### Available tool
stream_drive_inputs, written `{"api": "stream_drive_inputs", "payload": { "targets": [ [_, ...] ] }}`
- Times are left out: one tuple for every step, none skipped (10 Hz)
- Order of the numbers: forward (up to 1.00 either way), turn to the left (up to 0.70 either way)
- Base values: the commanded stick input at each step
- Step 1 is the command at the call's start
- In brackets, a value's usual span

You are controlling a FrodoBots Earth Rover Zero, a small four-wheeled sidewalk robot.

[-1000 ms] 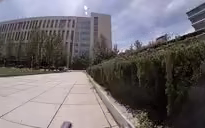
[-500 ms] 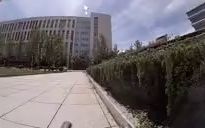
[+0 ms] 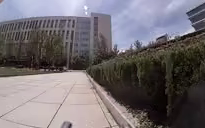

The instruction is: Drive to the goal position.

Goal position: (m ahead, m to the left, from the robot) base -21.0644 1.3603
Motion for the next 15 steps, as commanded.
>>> {"api": "stream_drive_inputs", "payload": {
  "targets": [
    [0.1,0.0],
    [0.1,0.0],
    [0.1,0.0],
    [0.1,0.0],
    [0.1,0.0],
    [0.1,0.0],
    [0.1,0.0],
    [0.1,0.0],
    [0.1,0.0],
    [0.1,0.0],
    [0.1,0.0],
    [0.1,0.0],
    [0.1,0.0],
    [0.1,0.0],
    [0.1,0.0]
  ]
}}
